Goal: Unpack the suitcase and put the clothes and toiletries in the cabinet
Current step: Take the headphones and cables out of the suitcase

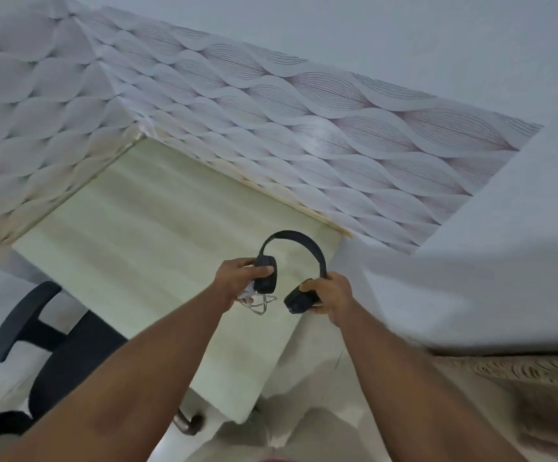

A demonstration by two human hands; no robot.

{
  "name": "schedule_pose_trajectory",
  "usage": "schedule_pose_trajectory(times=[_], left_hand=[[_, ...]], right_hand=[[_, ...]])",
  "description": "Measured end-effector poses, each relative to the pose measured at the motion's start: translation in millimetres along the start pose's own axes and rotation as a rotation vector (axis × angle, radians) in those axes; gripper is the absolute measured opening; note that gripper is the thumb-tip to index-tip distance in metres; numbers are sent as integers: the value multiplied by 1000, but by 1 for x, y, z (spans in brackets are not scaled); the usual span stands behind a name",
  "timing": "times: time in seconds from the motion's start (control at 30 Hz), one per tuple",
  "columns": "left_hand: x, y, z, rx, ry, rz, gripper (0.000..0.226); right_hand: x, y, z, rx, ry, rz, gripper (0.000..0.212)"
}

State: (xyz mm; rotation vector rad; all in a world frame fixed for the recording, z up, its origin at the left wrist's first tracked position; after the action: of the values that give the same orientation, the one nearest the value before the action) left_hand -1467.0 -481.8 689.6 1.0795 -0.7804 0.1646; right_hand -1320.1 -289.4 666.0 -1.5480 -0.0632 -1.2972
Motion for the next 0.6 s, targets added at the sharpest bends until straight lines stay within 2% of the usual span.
schedule_pose_trajectory(times=[0.27, 0.43, 0.6], left_hand=[[-111, 22, -15, -36, 51, 28, 75], [-159, 15, -24, -99, 81, 57, 73], [-177, 23, -34, -132, 62, 30, 43]], right_hand=[[-81, -19, -17, -95, 134, -107, 42], [-125, -37, -24, 37, 164, -109, 38], [-147, -50, -22, 37, 229, -138, 39]])
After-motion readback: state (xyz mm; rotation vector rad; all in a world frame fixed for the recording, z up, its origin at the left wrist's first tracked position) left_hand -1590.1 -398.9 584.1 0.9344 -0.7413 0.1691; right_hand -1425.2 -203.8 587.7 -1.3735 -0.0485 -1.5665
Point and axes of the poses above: each hand's wrist, its own x-axis away from the middle knuckle, its own z-axis out of the back of the hand, y = z × x, the point moved 6 cm from there along -x, towards the middle knuckle, and after that the axes turned 6 degrees about y, right-handed, at the moved point
